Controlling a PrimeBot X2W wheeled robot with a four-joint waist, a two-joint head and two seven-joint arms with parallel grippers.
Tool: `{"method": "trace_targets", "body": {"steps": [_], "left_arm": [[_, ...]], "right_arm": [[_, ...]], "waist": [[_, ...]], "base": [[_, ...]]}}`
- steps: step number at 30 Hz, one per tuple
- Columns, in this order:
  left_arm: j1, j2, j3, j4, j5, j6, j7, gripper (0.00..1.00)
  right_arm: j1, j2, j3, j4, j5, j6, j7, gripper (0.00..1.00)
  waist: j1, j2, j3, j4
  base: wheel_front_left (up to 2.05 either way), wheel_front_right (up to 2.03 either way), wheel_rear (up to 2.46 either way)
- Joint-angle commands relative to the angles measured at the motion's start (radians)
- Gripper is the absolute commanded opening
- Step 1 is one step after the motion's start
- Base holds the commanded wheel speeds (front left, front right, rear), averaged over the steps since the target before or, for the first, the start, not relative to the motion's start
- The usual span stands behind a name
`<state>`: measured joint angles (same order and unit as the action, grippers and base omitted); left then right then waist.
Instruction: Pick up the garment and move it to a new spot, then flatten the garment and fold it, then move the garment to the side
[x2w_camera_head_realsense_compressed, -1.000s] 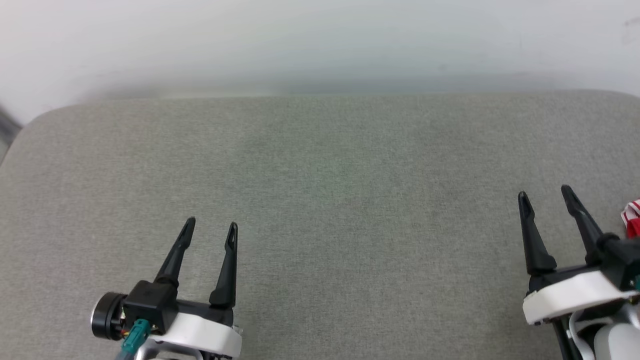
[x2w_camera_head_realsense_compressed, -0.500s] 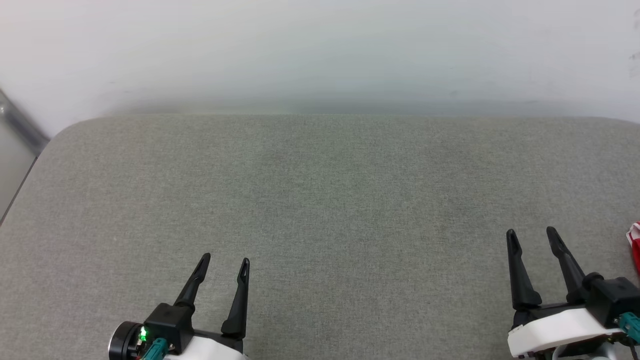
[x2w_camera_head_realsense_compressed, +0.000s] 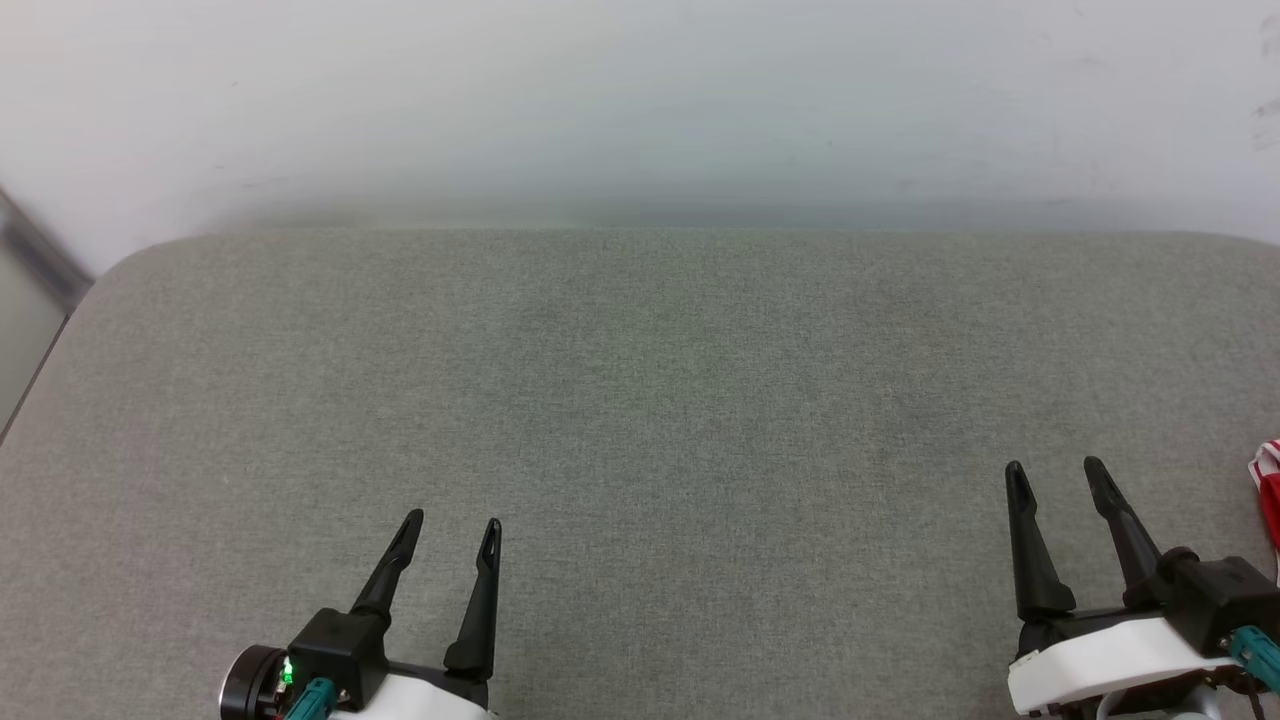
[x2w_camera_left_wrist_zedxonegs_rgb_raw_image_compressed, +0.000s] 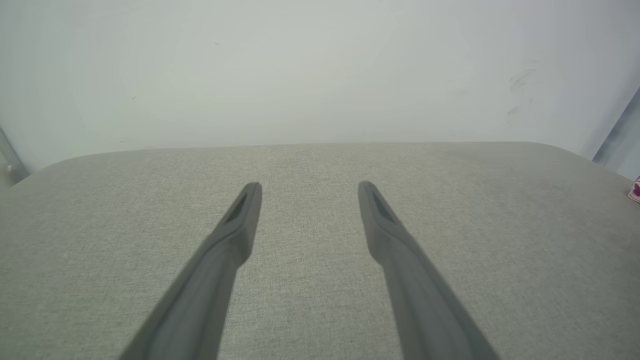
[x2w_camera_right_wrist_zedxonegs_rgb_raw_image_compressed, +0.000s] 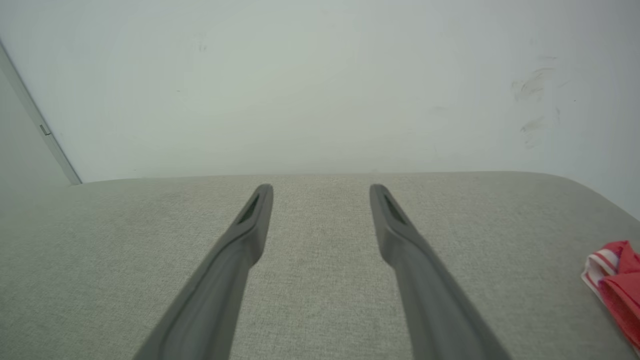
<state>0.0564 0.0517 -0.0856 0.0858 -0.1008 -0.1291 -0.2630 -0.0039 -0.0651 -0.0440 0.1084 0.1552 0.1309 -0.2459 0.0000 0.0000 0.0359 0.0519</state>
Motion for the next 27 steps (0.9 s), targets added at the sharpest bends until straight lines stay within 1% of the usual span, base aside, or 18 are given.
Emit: {"method": "trace_targets", "body": {"steps": [1,18,19,23,27], "left_arm": [[0.000,-0.001,0.001,-0.006,-0.001,-0.001,-0.002,1.00],[0.012,-0.002,0.005,-0.027,-0.036,-0.001,-0.002,1.00],[0.003,0.000,0.003,-0.024,-0.035,0.000,0.000,0.00],[0.012,0.000,-0.002,-0.001,-0.051,0.000,0.005,0.00],[0.006,0.005,0.003,-0.002,-0.142,0.004,0.019,0.00]], "right_arm": [[-0.014,0.000,0.002,0.004,0.008,0.000,-0.003,1.00],[-0.010,-0.009,0.011,0.004,0.023,0.000,0.004,1.00],[0.000,-0.005,0.010,0.006,0.022,0.000,0.005,0.00],[0.011,0.000,0.009,0.035,0.037,0.000,0.010,0.00],[0.004,0.001,0.004,0.041,0.119,0.000,0.031,0.00]], "waist": [[0.0000,0.0000,-0.001,0.001],[0.0000,0.0000,-0.002,0.008],[0.0001,0.0000,-0.002,0.009],[0.0001,0.0000,-0.001,0.008],[0.0001,0.0000,-0.002,0.006]], "base": [[0.00,0.00,0.00],[0.00,0.00,0.00],[0.00,0.00,0.00],[0.00,0.00,0.00],[0.00,0.00,0.00]]}}
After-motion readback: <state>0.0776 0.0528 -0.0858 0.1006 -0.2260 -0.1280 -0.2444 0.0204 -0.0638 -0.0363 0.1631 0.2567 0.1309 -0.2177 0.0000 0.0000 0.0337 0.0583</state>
